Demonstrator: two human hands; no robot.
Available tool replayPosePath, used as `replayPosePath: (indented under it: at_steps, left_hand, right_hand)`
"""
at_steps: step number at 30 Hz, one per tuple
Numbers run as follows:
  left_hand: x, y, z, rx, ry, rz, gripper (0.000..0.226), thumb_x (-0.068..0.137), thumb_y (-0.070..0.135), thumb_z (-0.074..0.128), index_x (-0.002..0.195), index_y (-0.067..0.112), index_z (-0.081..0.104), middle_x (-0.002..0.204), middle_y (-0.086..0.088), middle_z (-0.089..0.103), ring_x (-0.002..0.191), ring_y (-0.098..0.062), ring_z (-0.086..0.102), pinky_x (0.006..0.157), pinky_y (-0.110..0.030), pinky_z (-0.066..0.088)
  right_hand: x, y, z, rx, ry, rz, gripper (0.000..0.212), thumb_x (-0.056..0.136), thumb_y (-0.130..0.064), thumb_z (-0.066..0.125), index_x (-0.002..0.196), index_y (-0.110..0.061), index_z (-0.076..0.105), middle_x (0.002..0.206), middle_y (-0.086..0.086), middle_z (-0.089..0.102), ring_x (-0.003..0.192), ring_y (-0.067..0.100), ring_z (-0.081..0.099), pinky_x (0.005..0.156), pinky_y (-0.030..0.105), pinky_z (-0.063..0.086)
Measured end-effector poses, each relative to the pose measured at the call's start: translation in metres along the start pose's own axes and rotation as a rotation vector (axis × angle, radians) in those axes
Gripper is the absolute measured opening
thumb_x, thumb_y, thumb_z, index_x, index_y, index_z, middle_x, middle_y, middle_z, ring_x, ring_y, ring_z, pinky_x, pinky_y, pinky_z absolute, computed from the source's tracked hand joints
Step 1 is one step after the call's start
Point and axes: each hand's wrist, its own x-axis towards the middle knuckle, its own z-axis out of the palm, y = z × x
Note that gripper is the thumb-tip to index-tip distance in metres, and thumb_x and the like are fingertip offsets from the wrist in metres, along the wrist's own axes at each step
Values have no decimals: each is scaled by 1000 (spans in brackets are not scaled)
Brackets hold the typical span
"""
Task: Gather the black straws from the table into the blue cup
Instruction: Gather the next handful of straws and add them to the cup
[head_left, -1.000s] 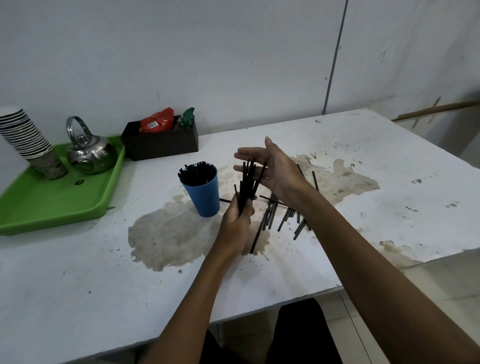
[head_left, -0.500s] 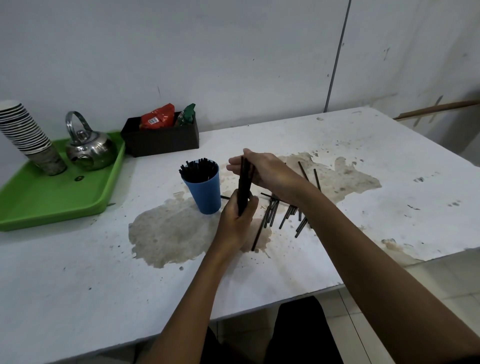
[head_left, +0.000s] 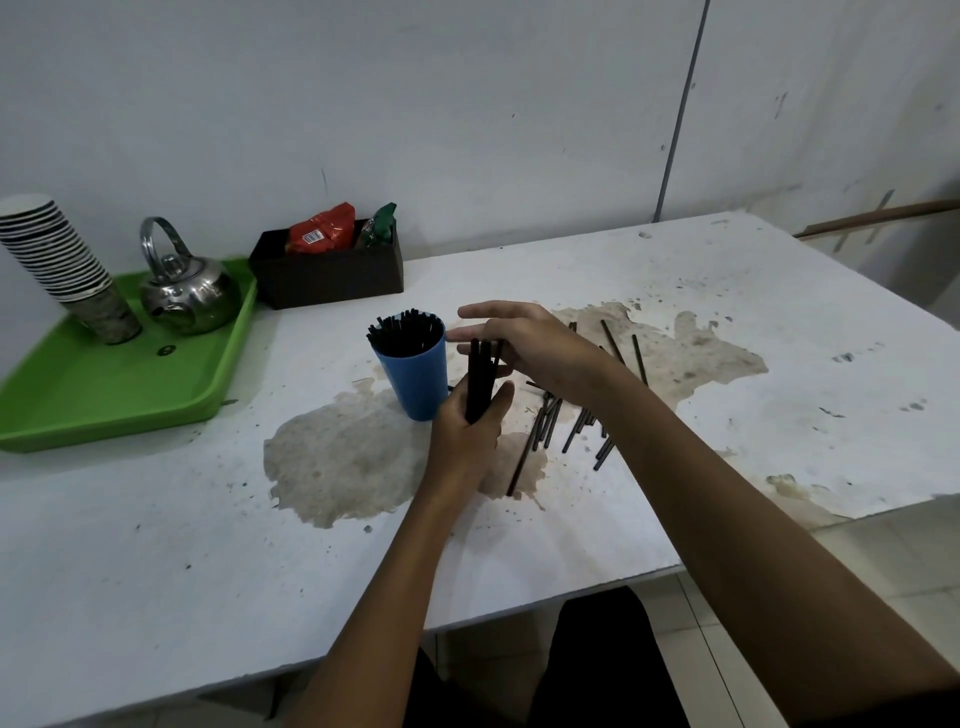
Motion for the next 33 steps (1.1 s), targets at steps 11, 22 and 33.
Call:
replayPosePath:
  at_steps: [11, 22, 33]
  left_hand:
    - [-3, -2, 1, 46, -1, 51, 20, 95, 48, 53, 91, 32, 65, 67, 5, 56, 61, -4, 54, 61, -15, 44]
    - [-6, 1, 1, 17, 9, 66, 19, 92, 43, 62, 109, 37, 65, 91, 3, 71, 88, -5, 63, 74, -16, 47]
    - [-9, 3, 1, 35, 5, 40, 24, 93, 46, 58, 108, 30, 68, 79, 16, 66, 79, 0, 62, 68, -11, 45]
  right_hand:
    - [-1, 6, -2, -162, 100, 31, 53, 93, -28, 66, 141, -16, 48, 137, 0, 53, 115, 10, 53, 63, 2, 48]
    - [-8, 18, -6, -165, 74, 64, 64, 87, -50, 66, 143, -26, 45, 139, -4, 52, 124, 11, 52, 89, 22, 38]
    - [-9, 22, -2, -122, 93, 16, 55, 92, -36, 65, 143, -26, 45, 140, 2, 52, 89, 6, 70, 80, 18, 48]
